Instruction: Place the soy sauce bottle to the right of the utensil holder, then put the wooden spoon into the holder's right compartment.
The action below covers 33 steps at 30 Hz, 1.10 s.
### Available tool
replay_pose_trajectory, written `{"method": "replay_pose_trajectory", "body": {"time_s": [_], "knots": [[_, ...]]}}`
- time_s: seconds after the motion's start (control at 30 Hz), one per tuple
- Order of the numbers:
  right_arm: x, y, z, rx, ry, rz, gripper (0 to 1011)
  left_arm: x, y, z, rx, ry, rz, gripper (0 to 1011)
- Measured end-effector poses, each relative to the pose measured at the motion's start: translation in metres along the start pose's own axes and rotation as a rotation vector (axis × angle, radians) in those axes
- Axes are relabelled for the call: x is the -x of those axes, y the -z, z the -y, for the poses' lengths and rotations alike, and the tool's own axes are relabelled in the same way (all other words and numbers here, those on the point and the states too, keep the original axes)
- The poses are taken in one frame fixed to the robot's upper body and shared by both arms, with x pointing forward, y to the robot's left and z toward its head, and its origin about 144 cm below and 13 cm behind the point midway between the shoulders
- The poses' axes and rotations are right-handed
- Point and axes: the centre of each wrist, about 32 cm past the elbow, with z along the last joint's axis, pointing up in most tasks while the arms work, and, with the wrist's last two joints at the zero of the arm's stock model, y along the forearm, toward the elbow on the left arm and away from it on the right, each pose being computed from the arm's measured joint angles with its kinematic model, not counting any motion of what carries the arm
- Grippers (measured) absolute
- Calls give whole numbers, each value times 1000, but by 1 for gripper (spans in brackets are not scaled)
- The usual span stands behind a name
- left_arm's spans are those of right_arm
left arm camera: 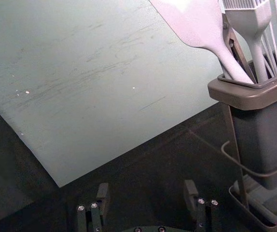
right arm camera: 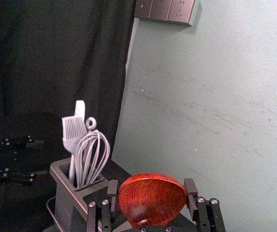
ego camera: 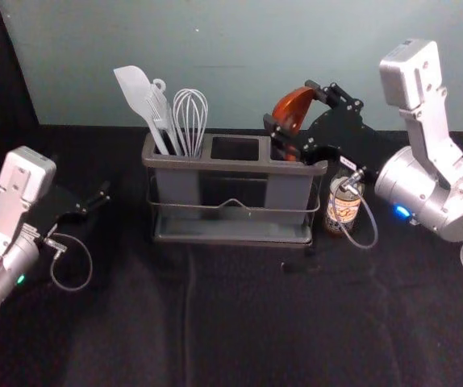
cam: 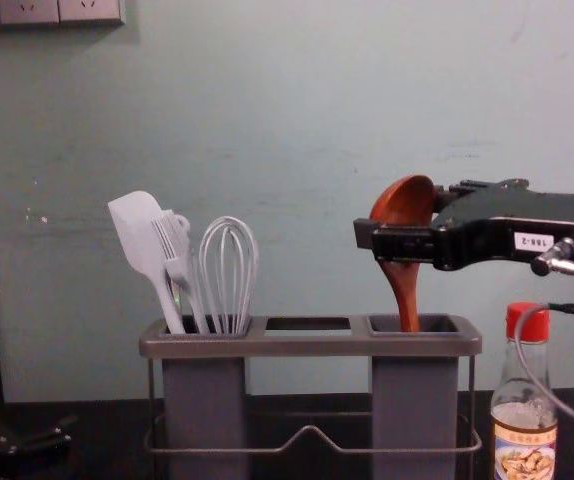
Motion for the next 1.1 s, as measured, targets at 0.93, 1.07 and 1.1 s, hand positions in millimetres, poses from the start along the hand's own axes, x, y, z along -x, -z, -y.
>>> {"method": "replay_pose_trajectory", "body": {"time_s": [0.93, 1.07, 1.1], "knots": [[5, 9, -3, 29, -1, -17, 961, 0, 0, 0, 0, 0, 0, 1005], [5, 8, -3, 29, -1, -17, 1004, 0, 0, 0, 0, 0, 0, 1005], [5, 8, -3, 29, -1, -16, 1004, 0, 0, 0, 0, 0, 0, 1005]]}}
